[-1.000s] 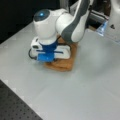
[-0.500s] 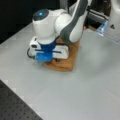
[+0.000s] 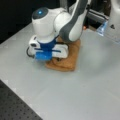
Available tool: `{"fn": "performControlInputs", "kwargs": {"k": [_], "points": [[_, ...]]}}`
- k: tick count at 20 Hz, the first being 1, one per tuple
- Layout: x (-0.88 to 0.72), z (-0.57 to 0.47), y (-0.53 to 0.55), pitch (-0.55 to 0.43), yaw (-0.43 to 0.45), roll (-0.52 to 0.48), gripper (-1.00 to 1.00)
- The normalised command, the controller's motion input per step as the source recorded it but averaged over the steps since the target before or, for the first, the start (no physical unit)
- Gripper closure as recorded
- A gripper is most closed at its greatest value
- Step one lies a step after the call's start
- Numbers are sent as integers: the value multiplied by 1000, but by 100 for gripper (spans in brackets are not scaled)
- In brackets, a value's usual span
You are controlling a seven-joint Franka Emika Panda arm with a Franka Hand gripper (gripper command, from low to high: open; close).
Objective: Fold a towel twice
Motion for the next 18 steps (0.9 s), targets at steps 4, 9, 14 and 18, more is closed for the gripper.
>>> {"fn": "performControlInputs", "kwargs": {"k": [4,9,14,18], "points": [[-151,419,-141,187,81,-47,-100],[-80,441,-94,204,82,-127,-100],[5,241,6,209,27,-146,-100],[-85,259,140,191,-124,-141,-100]]}}
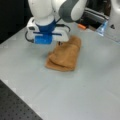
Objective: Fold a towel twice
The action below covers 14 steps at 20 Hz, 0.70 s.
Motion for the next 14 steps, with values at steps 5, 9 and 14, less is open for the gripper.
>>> {"fn": "performControlInputs", "kwargs": {"k": [5,9,14], "points": [[-161,292,282,107,-225,-118,-100],[-237,224,513,7,-367,-18,-100],[-307,58,527,-221,-383,38,-100]]}}
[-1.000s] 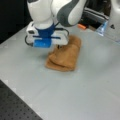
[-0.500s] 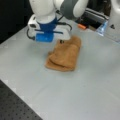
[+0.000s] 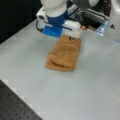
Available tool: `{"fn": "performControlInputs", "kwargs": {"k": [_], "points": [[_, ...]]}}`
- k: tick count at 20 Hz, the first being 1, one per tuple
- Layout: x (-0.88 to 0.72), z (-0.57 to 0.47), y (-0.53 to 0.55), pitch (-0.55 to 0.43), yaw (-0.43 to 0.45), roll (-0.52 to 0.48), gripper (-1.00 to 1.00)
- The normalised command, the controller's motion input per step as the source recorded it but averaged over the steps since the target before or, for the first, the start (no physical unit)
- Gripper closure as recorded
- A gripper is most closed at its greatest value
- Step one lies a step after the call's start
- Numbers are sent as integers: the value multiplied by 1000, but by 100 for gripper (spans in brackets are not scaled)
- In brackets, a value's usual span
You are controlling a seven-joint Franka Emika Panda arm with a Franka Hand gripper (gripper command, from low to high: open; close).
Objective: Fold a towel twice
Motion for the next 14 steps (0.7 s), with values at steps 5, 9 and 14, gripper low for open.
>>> {"fn": "performControlInputs", "kwargs": {"k": [5,9,14], "points": [[-389,-123,417,-242,-299,175,-100],[-325,-150,258,-196,-189,15,-100],[-182,-72,122,-317,-217,-161,-100]]}}
